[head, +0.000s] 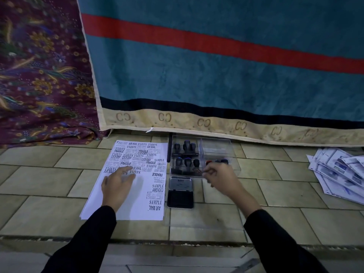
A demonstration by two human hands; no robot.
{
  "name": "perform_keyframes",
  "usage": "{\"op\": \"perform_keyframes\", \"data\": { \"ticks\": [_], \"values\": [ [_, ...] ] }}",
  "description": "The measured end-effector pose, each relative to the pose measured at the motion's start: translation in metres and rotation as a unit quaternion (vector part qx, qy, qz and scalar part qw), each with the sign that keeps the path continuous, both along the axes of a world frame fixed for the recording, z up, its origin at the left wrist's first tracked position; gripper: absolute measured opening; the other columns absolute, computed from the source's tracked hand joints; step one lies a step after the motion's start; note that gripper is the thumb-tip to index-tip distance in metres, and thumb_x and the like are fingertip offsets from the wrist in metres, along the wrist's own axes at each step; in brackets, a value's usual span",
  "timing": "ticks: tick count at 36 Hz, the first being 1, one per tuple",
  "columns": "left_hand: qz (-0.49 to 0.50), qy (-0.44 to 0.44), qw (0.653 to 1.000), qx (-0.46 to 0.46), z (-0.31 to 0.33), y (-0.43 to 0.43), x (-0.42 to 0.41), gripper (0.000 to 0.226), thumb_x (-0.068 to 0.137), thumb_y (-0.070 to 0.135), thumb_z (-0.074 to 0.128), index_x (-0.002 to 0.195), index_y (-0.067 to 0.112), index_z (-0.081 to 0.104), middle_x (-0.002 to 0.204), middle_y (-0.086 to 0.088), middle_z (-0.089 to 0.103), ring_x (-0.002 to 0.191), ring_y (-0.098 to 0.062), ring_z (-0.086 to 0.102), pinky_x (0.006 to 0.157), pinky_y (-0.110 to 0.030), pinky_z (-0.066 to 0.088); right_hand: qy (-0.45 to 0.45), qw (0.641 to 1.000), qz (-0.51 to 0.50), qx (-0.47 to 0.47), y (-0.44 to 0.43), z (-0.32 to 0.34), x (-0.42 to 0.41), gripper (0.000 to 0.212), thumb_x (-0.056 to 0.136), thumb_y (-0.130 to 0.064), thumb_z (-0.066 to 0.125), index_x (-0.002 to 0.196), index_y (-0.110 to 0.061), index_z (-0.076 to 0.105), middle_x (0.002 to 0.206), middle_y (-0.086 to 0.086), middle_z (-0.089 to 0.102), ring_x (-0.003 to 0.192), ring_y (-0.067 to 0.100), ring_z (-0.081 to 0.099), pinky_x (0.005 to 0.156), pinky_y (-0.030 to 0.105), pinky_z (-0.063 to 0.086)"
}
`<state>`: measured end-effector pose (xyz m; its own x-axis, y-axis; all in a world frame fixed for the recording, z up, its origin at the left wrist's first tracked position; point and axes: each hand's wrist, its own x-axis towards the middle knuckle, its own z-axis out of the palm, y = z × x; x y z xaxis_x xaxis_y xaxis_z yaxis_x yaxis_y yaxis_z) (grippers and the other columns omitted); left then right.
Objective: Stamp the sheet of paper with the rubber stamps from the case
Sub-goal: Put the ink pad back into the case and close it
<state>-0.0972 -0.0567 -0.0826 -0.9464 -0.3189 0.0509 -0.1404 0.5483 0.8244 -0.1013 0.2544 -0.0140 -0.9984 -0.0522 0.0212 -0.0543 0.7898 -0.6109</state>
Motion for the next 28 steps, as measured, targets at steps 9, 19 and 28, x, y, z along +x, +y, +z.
{"op": "perform_keyframes", "data": {
  "ticks": [9, 19, 28],
  "values": [
    [-0.208, 0.086, 0.956, -0.189, 0.012, 0.033, 0.017, 0.06, 0.082, 0.061, 0.058, 0.132, 0.029, 0.046, 0.146, 0.009, 0.042, 0.143, -0.012, 0.025, 0.121, -0.046, 0.007, -0.038, 0.997, -0.027, 0.057, -0.033, -0.027, 0.009, 0.018, 0.089, -0.024, 0.059, 0.092, -0.011, 0.071, 0.094, 0.008, 0.073, 0.085, 0.018, 0.066, 0.074, 0.025, 0.053],
    [-0.301, 0.035, 0.915, -0.267, -0.009, 0.067, 0.022, 0.116, 0.058, 0.089, 0.05, 0.15, 0.038, 0.004, 0.16, 0.016, 0.005, 0.14, 0.007, -0.011, 0.117, -0.034, -0.013, -0.022, 0.989, -0.09, 0.116, -0.056, -0.039, 0.004, 0.023, 0.086, -0.03, 0.062, 0.08, -0.008, 0.064, 0.084, 0.011, 0.068, 0.076, 0.027, 0.066, 0.06, 0.03, 0.049],
    [-0.296, 0.036, 0.917, -0.263, -0.002, 0.068, 0.021, 0.115, 0.06, 0.083, 0.055, 0.151, 0.036, 0.003, 0.161, 0.014, 0.008, 0.146, -0.001, -0.004, 0.119, -0.035, -0.008, -0.012, 0.995, -0.101, 0.01, -0.045, -0.046, 0.0, 0.007, 0.081, -0.019, 0.068, 0.082, -0.015, 0.062, 0.079, 0.0, 0.067, 0.068, 0.012, 0.06, 0.059, 0.02, 0.048]
  ]
}}
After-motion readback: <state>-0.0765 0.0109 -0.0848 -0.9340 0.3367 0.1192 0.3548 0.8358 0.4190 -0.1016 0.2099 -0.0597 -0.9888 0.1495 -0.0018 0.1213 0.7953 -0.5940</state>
